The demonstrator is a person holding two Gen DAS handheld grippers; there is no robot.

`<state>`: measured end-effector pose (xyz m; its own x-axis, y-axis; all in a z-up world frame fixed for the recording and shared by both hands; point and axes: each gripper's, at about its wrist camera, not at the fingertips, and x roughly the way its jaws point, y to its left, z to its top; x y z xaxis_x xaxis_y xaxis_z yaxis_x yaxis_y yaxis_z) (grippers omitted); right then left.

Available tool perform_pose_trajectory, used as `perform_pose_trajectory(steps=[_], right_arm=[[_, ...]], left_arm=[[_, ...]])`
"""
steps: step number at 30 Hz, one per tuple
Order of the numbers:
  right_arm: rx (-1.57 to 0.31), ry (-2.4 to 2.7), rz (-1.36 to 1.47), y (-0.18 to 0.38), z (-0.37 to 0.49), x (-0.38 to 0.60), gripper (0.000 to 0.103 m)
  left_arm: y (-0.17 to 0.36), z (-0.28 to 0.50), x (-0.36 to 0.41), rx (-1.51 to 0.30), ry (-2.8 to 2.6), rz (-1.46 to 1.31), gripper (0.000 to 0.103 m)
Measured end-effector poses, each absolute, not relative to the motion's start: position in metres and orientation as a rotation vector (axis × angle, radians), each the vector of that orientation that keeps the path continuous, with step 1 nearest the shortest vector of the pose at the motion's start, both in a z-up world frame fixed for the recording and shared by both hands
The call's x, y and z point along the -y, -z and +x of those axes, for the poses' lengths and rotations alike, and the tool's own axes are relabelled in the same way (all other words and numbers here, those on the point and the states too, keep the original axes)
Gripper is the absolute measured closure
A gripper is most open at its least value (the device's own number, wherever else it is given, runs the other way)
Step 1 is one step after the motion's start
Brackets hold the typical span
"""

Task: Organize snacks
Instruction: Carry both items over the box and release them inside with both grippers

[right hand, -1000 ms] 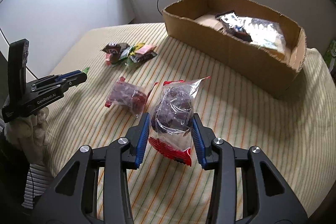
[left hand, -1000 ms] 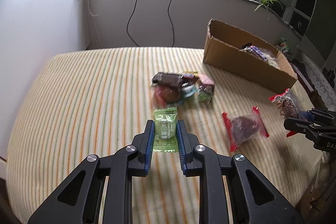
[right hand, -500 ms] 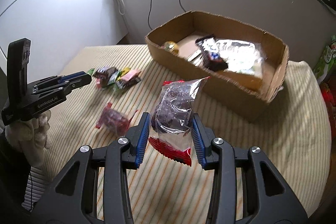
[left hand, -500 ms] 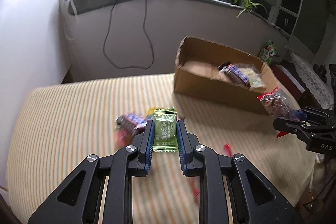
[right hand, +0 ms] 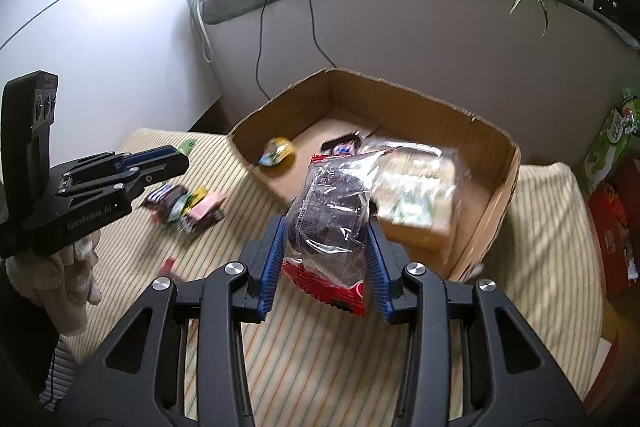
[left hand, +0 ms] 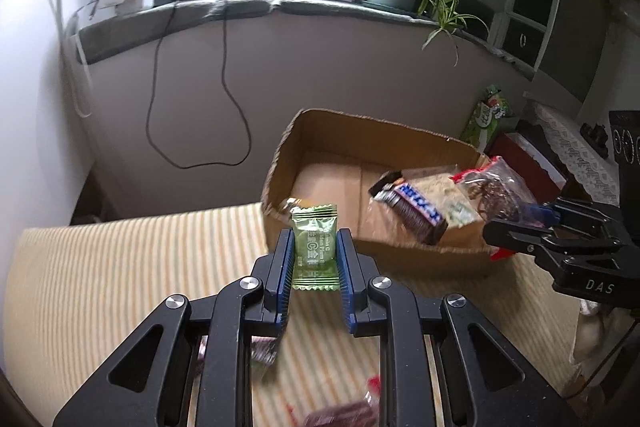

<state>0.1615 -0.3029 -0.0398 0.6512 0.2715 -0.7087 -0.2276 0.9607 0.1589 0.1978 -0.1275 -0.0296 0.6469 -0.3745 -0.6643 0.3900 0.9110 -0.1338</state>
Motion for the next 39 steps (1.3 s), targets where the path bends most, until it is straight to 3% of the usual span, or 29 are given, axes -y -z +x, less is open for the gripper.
perform_pose_trajectory(steps=[34,39], right_arm=[[-0.875,-0.207,0.049,0.069,0.231,0.335,0.062],[-0.867,-0.198,0.041,0.068,0.232,0.336,0.057]], left_arm=[[0.042,0.256,0.190,-0.793,0.487,0.075,0.082],[0.042,0.255,0.190,-0.792,0.485,0.080,0.073]])
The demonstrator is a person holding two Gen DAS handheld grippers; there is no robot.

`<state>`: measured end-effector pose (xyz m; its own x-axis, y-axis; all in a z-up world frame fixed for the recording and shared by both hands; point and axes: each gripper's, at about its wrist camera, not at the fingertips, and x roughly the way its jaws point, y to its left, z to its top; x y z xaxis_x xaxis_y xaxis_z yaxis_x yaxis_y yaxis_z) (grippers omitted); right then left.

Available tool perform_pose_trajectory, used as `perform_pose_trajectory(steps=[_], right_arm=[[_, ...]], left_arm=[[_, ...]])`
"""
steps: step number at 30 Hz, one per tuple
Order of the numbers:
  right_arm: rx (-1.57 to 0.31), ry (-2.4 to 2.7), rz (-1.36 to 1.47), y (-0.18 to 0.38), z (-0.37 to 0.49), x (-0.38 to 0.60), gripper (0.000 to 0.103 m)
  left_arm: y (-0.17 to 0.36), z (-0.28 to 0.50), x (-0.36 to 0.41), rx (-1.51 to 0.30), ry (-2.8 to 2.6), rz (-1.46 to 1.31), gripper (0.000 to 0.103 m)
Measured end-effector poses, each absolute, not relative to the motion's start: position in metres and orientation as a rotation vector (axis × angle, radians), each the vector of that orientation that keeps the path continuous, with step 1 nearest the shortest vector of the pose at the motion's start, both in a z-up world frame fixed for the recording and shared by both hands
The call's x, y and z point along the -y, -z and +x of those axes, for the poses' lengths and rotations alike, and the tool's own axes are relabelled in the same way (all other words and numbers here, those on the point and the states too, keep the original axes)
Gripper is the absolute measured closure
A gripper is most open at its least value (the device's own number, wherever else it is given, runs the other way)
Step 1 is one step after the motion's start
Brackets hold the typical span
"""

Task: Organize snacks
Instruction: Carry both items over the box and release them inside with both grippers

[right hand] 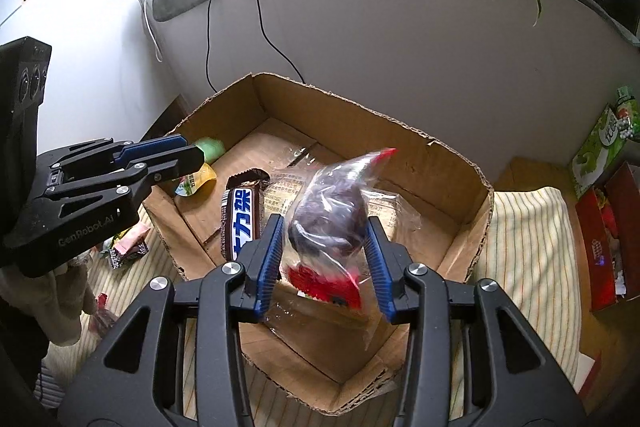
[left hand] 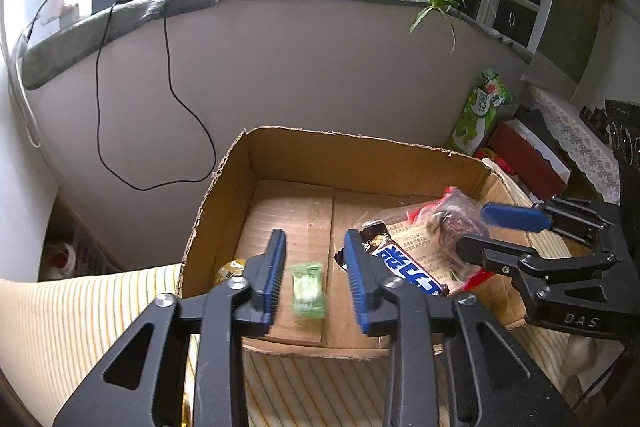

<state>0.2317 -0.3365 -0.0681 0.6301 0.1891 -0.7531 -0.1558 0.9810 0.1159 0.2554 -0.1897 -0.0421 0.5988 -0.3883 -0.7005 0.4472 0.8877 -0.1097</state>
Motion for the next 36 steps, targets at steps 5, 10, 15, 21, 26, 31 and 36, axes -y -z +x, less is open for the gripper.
perform_pose_trajectory(steps=[5,10,15,21,26,31,36], right_arm=[[-0.844,-0.188,0.039,0.061,0.228,0.339,0.039],[-0.837,-0.188,0.041,0.055,0.222,0.337,0.039],[-0.836,-0.198,0.034,0.047,0.212,0.331,0.039],[-0.805,-0.232,0.025,0.032,0.190,0.318,0.039],[-0.797,-0.280,0.004,0.024,0.170,0.300,0.039],[-0.800,-0.338,-0.039,0.024,0.151,0.273,0.039],[-0.819,-0.394,-0.093,0.029,0.138,0.246,0.039]], left_arm=[[0.040,0.255,0.185,-0.791,0.479,0.071,0.073],[0.033,0.250,0.179,-0.780,0.475,0.065,0.073],[0.020,0.238,0.165,-0.755,0.461,0.048,0.073],[0.007,0.220,0.142,-0.730,0.443,0.029,0.073],[0.000,0.202,0.118,-0.717,0.416,0.016,0.073],[-0.002,0.184,0.088,-0.712,0.379,-0.006,0.073],[0.003,0.169,0.059,-0.721,0.340,-0.027,0.073]])
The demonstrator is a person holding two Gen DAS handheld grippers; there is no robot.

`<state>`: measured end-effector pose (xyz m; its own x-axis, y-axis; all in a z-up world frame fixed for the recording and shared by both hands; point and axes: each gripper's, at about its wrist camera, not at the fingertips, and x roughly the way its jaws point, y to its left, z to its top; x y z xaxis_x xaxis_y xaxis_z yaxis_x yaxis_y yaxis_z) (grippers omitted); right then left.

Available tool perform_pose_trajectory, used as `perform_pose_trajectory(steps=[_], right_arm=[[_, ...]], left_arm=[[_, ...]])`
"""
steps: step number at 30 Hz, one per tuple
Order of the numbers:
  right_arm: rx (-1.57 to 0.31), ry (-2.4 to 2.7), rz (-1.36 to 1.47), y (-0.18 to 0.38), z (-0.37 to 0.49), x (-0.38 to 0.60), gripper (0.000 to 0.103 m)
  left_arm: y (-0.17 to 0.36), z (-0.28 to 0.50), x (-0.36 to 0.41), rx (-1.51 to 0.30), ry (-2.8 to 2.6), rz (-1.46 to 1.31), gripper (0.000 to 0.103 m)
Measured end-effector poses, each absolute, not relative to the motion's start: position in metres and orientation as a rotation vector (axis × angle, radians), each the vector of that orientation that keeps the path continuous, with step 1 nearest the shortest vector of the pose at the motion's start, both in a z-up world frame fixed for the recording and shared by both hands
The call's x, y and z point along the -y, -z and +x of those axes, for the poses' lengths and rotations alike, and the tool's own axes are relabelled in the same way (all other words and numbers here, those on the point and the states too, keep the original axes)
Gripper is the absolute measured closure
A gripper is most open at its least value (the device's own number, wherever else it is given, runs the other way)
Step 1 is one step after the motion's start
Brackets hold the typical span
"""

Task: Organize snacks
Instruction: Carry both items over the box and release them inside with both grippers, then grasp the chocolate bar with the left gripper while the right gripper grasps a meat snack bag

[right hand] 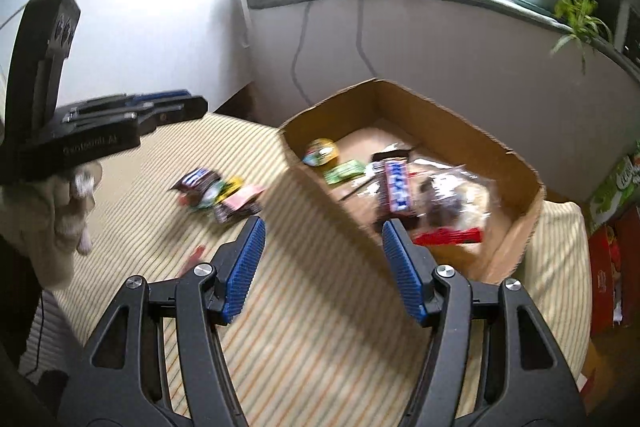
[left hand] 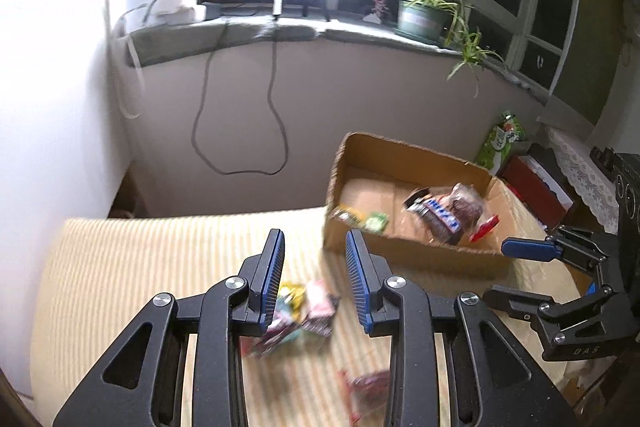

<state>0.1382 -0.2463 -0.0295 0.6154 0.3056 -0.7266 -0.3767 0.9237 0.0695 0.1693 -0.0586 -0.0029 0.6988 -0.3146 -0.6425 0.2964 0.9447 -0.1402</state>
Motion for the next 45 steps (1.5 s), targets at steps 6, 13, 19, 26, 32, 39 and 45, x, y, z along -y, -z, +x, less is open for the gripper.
perform_pose_trajectory(steps=[6,13,19,26,32,39,45], right_arm=[[-0.852,-0.466,-0.160,0.044,0.125,0.217,0.038],[-0.892,-0.559,-0.241,0.066,0.120,0.186,0.033],[-0.931,-0.606,-0.336,0.085,0.122,0.165,0.032],[-0.960,-0.636,-0.361,0.101,0.129,0.153,0.032],[-0.970,-0.668,-0.344,0.107,0.134,0.148,0.032],[-0.978,-0.699,-0.368,0.113,0.132,0.139,0.032],[-0.977,-0.682,-0.386,0.117,0.133,0.132,0.032]], left_arm=[[0.021,0.160,0.025,-0.761,0.289,-0.079,0.073],[0.043,0.156,0.007,-0.805,0.263,-0.131,0.045],[0.056,0.159,0.010,-0.844,0.282,-0.150,0.045],[0.062,0.170,0.029,-0.866,0.304,-0.129,0.045],[0.076,0.191,0.041,-0.912,0.285,-0.098,0.045],[0.091,0.199,0.037,-0.939,0.254,-0.093,0.048],[0.094,0.198,0.036,-0.937,0.244,-0.067,0.066]])
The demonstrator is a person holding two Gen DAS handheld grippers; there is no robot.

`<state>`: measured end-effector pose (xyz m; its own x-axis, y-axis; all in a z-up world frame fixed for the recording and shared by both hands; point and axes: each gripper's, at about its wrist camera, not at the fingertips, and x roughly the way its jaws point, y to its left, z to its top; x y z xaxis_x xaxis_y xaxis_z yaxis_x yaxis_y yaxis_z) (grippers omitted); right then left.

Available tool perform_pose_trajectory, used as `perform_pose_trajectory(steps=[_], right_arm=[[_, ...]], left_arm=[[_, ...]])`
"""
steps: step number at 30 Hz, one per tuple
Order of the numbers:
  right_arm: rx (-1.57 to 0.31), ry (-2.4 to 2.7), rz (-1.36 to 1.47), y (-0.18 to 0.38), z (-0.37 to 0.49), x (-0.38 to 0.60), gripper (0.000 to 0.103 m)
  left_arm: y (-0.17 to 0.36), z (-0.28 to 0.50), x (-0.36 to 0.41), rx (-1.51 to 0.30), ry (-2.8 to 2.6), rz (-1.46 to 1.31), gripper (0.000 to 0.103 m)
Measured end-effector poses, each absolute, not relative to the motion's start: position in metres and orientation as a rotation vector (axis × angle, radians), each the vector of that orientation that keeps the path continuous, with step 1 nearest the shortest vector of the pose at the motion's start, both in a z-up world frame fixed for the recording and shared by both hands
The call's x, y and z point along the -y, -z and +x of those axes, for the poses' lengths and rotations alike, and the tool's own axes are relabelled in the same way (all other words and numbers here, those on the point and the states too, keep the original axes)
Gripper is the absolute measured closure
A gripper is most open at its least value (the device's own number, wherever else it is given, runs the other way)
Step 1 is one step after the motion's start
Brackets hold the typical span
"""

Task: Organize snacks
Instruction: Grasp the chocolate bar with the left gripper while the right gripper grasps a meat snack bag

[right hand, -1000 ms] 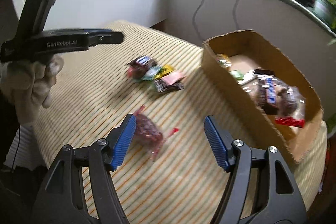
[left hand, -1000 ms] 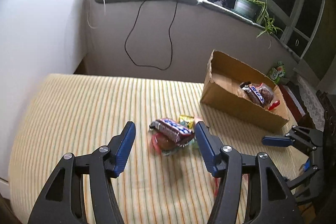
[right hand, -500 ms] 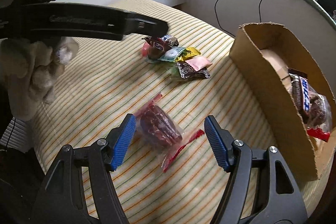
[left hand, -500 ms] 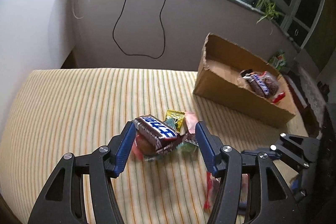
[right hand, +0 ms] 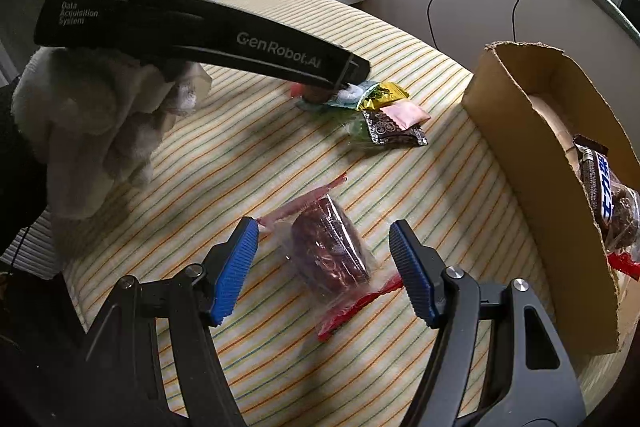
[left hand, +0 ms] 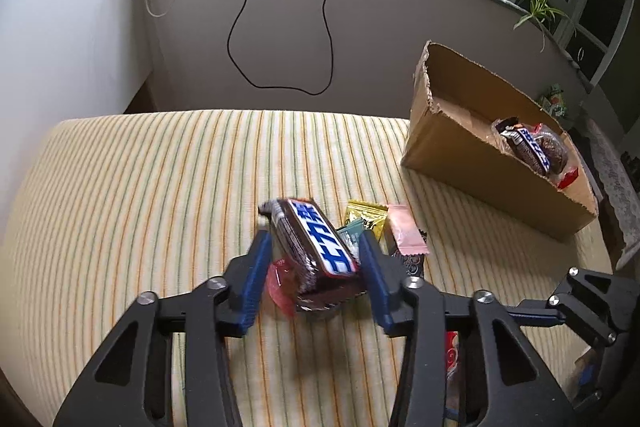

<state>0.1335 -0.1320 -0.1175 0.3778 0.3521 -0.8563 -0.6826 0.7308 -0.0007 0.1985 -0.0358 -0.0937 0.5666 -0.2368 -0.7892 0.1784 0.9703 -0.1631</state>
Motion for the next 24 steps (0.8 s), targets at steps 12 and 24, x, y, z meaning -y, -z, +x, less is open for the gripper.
perform_pose_trajectory(steps=[12,24], right_arm=[[-1.000,-0.649,-0.369,0.119,0.137,0.143,0.068],[-0.957,-0.632,-0.254,0.104,0.132,0.170,0.069]], left_arm=[[0.096,0.199,0.038,-0.916,0.247,-0.038,0.074],[0.074,0.187,0.021,-0.859,0.281,-0.156,0.076]])
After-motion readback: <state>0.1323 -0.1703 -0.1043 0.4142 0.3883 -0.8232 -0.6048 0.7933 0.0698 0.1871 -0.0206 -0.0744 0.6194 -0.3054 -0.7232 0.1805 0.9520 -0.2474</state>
